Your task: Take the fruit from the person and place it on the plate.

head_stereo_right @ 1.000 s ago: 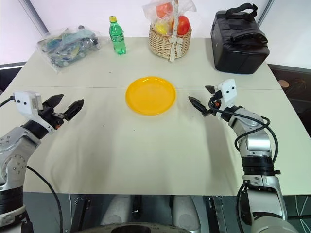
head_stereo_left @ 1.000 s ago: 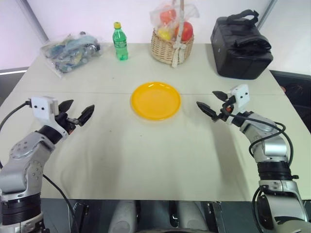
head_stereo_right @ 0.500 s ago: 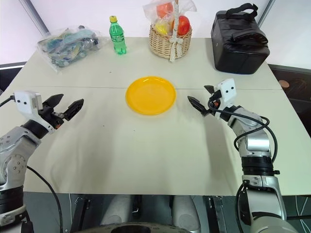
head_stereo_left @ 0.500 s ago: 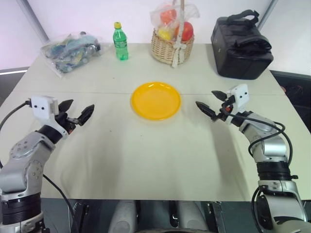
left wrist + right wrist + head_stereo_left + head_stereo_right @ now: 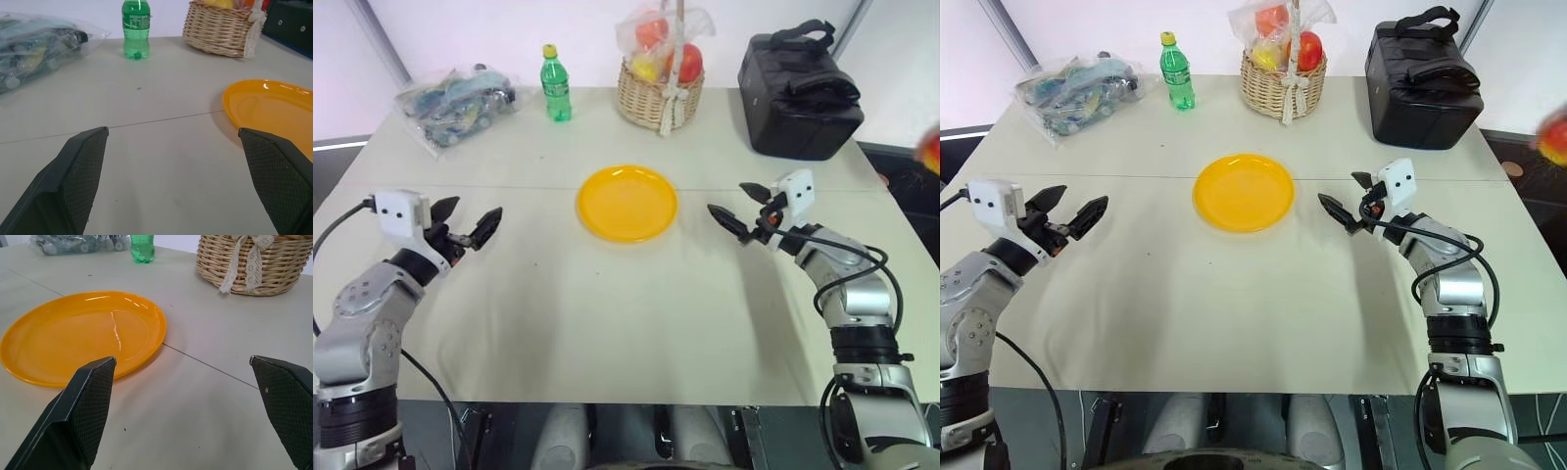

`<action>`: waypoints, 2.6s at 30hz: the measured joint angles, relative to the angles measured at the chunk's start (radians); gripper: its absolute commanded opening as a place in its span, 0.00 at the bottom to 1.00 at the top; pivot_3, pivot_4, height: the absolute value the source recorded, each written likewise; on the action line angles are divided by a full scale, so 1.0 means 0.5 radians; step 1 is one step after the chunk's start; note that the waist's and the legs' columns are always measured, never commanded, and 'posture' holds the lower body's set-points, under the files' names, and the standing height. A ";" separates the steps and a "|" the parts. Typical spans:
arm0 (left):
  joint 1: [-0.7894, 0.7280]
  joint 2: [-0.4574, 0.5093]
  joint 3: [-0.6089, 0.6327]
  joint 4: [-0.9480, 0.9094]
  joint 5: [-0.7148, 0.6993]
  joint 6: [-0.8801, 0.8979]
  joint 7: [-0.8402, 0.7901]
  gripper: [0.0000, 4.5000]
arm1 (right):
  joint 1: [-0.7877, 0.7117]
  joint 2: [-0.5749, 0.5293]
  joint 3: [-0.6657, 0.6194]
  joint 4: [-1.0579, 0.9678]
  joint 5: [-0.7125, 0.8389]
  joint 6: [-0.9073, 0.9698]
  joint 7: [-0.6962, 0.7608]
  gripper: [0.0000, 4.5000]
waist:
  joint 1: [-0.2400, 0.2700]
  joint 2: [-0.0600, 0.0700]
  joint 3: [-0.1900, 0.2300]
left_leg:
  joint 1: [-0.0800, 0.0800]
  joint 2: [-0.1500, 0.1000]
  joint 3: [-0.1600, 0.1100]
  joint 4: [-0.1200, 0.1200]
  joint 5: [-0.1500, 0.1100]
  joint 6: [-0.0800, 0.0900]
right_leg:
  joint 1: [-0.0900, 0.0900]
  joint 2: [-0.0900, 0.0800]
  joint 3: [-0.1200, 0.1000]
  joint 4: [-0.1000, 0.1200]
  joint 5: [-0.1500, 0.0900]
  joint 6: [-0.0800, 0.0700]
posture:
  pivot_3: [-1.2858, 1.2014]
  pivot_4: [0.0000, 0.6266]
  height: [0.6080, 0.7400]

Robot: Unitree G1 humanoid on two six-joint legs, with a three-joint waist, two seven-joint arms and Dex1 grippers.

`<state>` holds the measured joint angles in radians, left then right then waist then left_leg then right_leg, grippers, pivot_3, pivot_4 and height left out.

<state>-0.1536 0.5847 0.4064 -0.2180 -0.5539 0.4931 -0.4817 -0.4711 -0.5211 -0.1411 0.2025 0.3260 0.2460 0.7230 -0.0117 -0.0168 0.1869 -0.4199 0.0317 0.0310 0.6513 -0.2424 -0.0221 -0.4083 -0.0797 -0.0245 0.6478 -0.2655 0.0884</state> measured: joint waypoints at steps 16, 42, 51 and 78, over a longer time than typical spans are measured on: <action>-0.018 0.000 -0.019 0.040 0.044 -0.005 -0.015 0.99 | 0.003 0.008 0.000 -0.007 0.000 0.003 -0.030 1.00 | 0.000 0.000 0.000 | 0.000 0.000 0.000 0.000 0.000 0.000 | 0.000 0.000 0.000 0.000 0.000 0.000 | 0.52 0.24 1.00; -0.809 0.512 -0.319 0.278 -0.587 0.613 -1.004 0.99 | 0.217 -0.008 -0.284 -0.610 0.114 0.461 -0.508 1.00 | -0.012 0.001 0.001 | 0.000 0.001 -0.001 -0.001 0.000 0.000 | -0.002 0.004 0.000 0.001 0.000 0.000 | 0.52 0.24 1.00; -0.884 0.433 -0.391 0.341 -0.500 0.568 -1.019 0.99 | -0.158 0.272 -0.407 -0.712 0.396 0.635 -0.878 1.00 | 0.002 0.001 0.001 | -0.004 0.000 0.000 0.000 0.000 0.000 | -0.002 0.002 0.001 0.000 0.000 0.000 | 0.52 0.24 1.00; -0.681 0.402 -0.291 0.138 -0.524 0.572 -0.851 1.00 | -0.424 0.271 -0.322 -0.164 0.334 0.417 -0.700 0.67 | -0.006 0.001 0.001 | -0.005 0.000 -0.001 -0.001 0.000 0.000 | -0.004 0.002 0.001 0.001 0.000 0.000 | 0.52 0.24 1.00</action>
<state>-0.4938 0.7856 0.2611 -0.1490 -0.8157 0.7789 -0.9073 -0.6830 -0.3855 -0.3023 0.1204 0.4930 0.4543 0.3729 -0.0145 -0.0161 0.1874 -0.4221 0.0318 0.0307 0.6509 -0.2423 -0.0221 -0.4105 -0.0788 -0.0239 0.6482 -0.2656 0.0885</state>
